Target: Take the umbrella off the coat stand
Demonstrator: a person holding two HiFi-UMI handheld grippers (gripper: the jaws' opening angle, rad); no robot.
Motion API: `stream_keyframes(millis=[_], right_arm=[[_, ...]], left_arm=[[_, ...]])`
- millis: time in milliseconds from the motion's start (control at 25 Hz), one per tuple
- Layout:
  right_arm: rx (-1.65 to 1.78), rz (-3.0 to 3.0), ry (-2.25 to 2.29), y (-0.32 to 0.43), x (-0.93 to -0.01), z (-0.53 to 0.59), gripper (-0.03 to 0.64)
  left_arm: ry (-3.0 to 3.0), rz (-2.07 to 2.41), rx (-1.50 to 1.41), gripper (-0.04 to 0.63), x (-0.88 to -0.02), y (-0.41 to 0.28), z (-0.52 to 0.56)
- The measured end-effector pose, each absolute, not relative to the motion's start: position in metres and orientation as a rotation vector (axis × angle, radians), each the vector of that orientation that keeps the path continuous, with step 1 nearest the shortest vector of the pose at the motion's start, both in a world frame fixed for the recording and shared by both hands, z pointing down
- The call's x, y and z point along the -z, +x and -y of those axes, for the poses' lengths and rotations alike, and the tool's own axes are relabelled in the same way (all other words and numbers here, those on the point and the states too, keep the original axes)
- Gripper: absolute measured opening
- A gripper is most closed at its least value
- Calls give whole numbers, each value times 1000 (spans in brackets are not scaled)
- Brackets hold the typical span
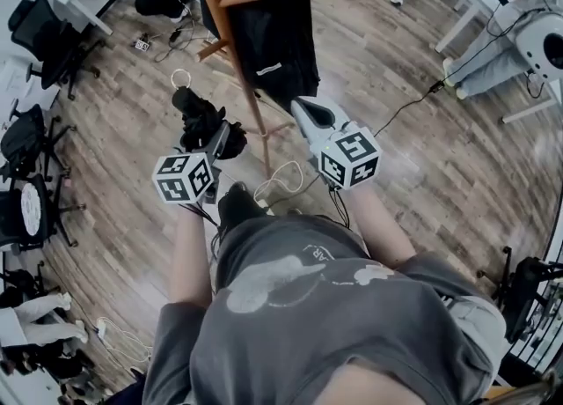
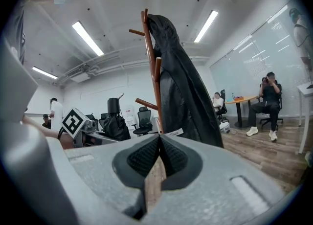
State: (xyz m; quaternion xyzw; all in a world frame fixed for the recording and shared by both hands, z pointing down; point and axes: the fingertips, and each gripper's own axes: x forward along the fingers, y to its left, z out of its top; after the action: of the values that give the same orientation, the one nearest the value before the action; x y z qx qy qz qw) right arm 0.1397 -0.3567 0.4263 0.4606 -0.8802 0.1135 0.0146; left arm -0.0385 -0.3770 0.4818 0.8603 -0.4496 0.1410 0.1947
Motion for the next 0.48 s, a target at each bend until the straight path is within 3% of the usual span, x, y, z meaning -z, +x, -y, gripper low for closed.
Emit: stream_keyframes(millis=[480], right_arm=[[-409,2802,1278,110,-436,357,-2]], left_arm=[[2328,1415,-316,270,-462,-80,350]])
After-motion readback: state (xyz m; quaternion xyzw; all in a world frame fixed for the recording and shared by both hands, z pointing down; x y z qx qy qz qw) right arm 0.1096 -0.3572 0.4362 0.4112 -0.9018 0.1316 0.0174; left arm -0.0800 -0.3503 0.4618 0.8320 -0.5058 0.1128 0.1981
